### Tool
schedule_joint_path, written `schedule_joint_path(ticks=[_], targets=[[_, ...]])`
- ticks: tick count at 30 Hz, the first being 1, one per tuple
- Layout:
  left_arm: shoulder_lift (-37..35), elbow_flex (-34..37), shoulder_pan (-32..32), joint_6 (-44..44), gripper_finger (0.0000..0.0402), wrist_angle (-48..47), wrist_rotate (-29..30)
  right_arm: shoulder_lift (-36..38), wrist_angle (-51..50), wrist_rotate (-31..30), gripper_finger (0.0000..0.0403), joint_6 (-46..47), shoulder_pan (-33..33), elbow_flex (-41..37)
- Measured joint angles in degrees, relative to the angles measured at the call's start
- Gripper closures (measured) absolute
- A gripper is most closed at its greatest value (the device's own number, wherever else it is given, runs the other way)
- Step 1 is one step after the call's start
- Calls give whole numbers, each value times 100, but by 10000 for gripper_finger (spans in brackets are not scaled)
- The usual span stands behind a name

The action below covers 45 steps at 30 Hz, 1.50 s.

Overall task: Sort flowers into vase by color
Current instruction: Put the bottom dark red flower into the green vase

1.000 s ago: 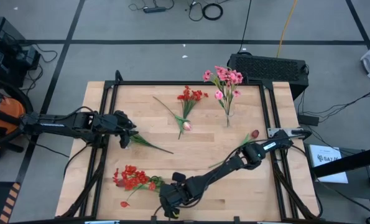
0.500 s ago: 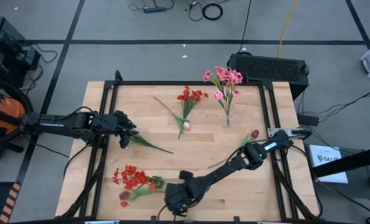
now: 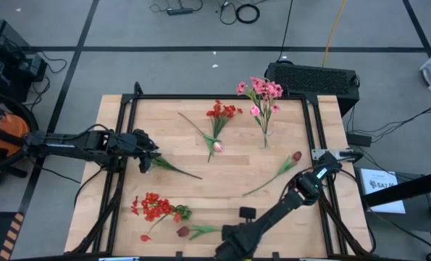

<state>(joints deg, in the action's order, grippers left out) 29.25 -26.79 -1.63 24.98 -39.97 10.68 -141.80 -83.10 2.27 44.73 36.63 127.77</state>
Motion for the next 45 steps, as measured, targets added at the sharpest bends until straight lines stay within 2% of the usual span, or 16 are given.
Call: schedule_joint_path(ticks=[5,9,13,23,27,31,34,37,40,45], targets=[[0,0,0,-3,234,-2,0,72,-696,133,402,354,276,8],[0,0,0,-7,234,1,0,103,-699,104,402,861,469,10],[0,0,-2,-20,234,1,0,103,-650,-195,395,1446,598,10],[1,0,-2,-22,234,1,0,276,-492,-226,319,1615,602,12],[-1,0,0,-22,234,1,0,389,-194,-743,288,1615,567,12],[-1,0,-1,-22,234,2,0,449,476,-1660,265,1499,416,19],[-2,0,-2,-22,234,1,0,428,831,-2001,260,1118,244,19],[1,0,-2,-20,234,1,0,346,1181,-1991,261,526,30,19],[-2,0,-2,-20,234,1,0,255,1458,-1700,261,35,-194,19],[1,0,-2,-20,234,1,0,252,1581,-1537,261,-126,-375,-233]])
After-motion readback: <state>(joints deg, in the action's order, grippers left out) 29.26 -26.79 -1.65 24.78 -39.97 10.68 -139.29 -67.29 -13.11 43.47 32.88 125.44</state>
